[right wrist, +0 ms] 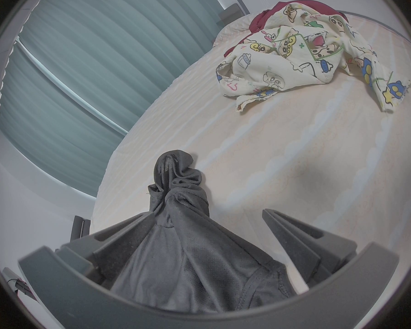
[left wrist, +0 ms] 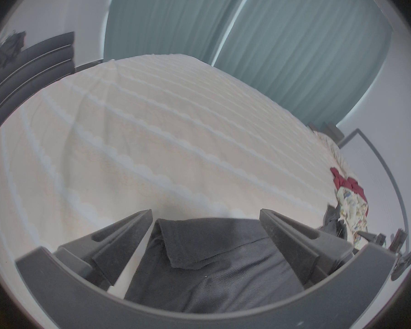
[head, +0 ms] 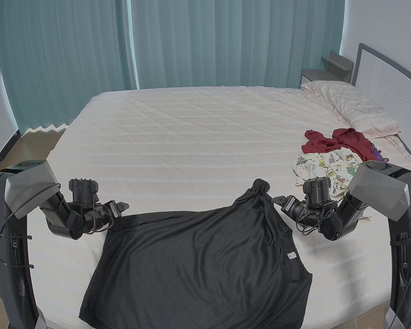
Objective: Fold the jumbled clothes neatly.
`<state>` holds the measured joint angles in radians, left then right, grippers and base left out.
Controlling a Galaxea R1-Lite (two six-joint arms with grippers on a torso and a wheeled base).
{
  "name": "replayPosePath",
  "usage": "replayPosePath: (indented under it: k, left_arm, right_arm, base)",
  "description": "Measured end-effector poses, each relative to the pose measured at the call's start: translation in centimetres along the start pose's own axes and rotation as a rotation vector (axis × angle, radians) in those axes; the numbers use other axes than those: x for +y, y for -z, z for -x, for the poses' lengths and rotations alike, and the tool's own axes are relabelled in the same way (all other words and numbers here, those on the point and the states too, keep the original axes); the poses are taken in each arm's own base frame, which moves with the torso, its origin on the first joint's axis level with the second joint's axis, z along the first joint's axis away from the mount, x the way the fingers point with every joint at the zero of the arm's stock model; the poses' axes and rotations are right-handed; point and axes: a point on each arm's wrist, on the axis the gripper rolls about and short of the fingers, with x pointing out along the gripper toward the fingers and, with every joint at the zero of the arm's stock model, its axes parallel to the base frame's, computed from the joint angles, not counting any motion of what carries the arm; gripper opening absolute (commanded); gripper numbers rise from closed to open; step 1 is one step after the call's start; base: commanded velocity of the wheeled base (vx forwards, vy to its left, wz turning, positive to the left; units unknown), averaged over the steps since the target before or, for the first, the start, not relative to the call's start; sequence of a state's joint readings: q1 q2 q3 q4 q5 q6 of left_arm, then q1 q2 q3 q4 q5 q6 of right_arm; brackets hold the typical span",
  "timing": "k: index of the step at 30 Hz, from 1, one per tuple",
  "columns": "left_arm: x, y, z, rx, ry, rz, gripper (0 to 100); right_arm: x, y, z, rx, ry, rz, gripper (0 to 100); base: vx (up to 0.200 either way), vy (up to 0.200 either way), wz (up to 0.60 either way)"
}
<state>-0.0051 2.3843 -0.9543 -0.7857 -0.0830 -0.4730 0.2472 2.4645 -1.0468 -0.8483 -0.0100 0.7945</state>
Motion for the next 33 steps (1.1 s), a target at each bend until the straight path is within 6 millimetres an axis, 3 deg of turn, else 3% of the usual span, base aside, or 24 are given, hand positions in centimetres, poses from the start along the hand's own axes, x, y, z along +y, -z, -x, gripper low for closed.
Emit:
replayPosePath:
  k: [8, 9, 22, 33]
  left_arm:
    - [-0.2, 1.5, -1.9, 0.035, -0.004, -0.036, 100]
    - [-0.1, 1.6, -2.0, 0.036, -0.009, -0.043, 0]
    - [0.4, 1.7, -2.2, 0.02, -0.067, -0.099, 0]
    - [1.1, -2.1, -2.5, -0.123, -0.1, -0.074, 0]
  right_arm:
    - [-0.3, 0.2, 0.4, 0.008, 0.008, 0.001, 100]
    - [-0.3, 0.2, 0.4, 0.008, 0.008, 0.003, 100]
    - [-0.5, 0.4, 0.0, 0.011, 0.01, 0.029, 100]
    - [-0.6, 0.6, -0.4, 0.014, 0.013, 0.032, 100]
  base:
    - [0.0, 0.0, 0.0]
    - [0.0, 0.0, 0.0]
    - [0.0, 0.0, 0.0]
    - [0.0, 0.0, 0.0]
